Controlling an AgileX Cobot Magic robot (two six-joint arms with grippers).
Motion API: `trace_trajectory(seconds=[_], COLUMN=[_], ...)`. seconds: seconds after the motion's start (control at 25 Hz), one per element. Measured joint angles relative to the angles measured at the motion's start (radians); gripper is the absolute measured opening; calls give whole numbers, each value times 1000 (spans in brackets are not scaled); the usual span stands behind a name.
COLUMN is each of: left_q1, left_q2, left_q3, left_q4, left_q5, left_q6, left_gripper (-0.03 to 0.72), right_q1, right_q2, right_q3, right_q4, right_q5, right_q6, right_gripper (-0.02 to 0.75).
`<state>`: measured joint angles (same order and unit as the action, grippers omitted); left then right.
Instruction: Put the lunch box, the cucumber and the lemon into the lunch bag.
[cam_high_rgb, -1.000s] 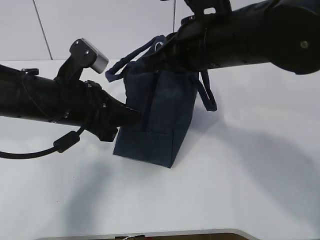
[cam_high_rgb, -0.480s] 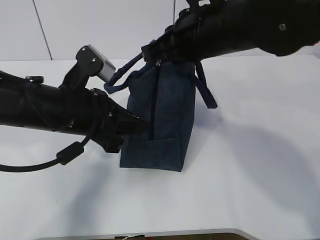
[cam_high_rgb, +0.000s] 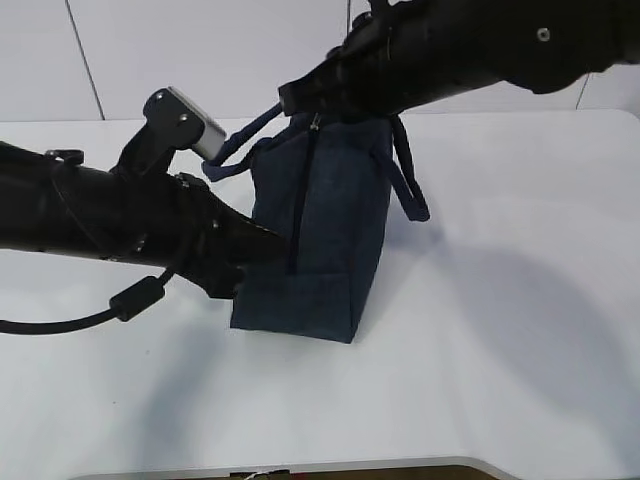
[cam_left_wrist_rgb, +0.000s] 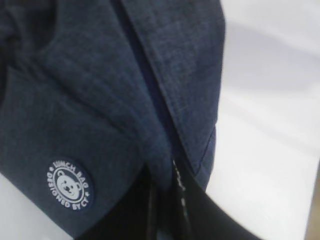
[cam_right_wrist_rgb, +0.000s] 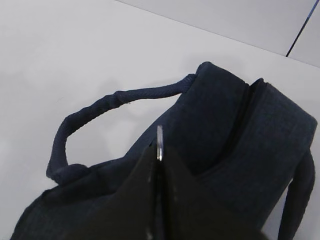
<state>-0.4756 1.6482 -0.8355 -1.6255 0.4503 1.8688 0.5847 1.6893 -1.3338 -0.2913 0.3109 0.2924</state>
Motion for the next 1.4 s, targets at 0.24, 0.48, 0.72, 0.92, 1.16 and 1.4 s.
trace_trajectory(seconds=[0.24,0.48,0.72,0.92,1.16,1.4], left_q1=[-2,-4,-4,-4,-4,-4], left_q2=[-2,-2,-41,-57,-57,-57], left_q3=[0,10,12,12,-14,-24], left_q4=[-60,-132,-167,-169,-169,-169], left_q5=[-45,-47,-55,-55,-57,-61], left_q6=[-19,-19,-21,-15,-13,-13], left_gripper=[37,356,474,476,349,35], right_q1=[0,-7,-8,-8,-10,-10], right_q2=[-32,-38,-41,-41,-41,-41], right_q3=[-2,-5,-5,-5,-5,-5], right_q4=[56,108,180,211,231,233], right_q5=[32,103,131,135,152,154], right_q6=[1,1,1,1,-3,-7], right_gripper=[5,5,5,5,5,5])
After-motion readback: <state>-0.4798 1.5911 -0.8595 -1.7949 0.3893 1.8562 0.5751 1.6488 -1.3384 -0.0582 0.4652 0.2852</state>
